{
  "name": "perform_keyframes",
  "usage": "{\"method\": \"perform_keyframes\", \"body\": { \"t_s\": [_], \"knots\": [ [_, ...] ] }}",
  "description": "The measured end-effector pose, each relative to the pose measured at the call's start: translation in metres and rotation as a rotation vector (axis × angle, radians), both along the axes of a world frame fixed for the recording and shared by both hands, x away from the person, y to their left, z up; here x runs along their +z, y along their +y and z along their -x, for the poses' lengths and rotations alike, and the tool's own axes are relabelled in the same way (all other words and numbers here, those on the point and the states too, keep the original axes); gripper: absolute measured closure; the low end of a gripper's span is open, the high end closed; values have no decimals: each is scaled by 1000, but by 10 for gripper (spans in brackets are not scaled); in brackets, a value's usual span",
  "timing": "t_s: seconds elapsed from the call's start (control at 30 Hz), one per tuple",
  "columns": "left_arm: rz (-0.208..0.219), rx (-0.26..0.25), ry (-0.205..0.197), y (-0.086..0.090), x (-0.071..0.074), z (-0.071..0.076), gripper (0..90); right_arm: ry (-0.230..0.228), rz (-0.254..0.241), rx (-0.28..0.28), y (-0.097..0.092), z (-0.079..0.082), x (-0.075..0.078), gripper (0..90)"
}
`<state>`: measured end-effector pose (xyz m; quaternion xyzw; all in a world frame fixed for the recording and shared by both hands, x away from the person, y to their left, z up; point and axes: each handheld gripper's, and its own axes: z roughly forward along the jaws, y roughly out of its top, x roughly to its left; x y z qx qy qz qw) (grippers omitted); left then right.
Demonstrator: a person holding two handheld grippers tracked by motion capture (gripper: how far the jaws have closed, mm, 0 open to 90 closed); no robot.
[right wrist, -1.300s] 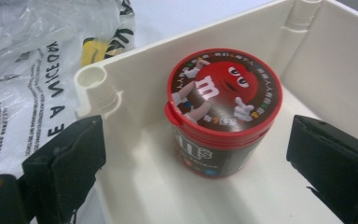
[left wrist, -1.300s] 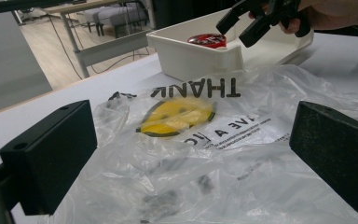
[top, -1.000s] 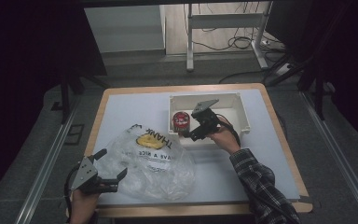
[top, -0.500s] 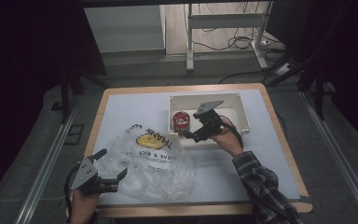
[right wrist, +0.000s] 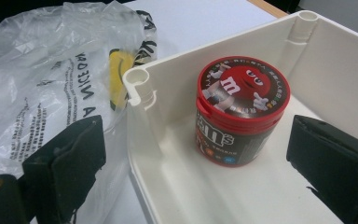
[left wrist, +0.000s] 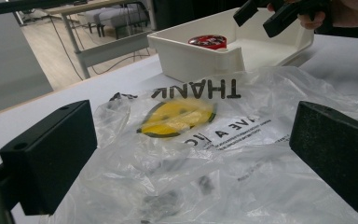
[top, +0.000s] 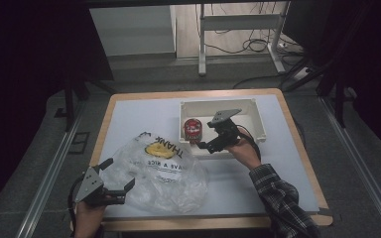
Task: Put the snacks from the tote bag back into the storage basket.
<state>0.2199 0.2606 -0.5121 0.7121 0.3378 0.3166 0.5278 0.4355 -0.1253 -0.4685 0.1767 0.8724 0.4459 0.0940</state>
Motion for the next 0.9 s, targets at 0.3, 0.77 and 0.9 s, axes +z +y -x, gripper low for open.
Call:
{"method": "perform_keyframes", "body": {
  "t_s": [0.3, 0.77, 0.9],
  "knots": [
    [3, -1, 0, 0, 0, 0, 6, 27, -42, -13, -11, 8, 0, 46],
    [25, -2, -6, 1, 1, 1, 6, 6, -48, -15, -19, 21, 3, 45],
    [27, -3, -5, 2, 0, 1, 6, 5, -47, -18, -21, 24, 3, 45]
  ]
}}
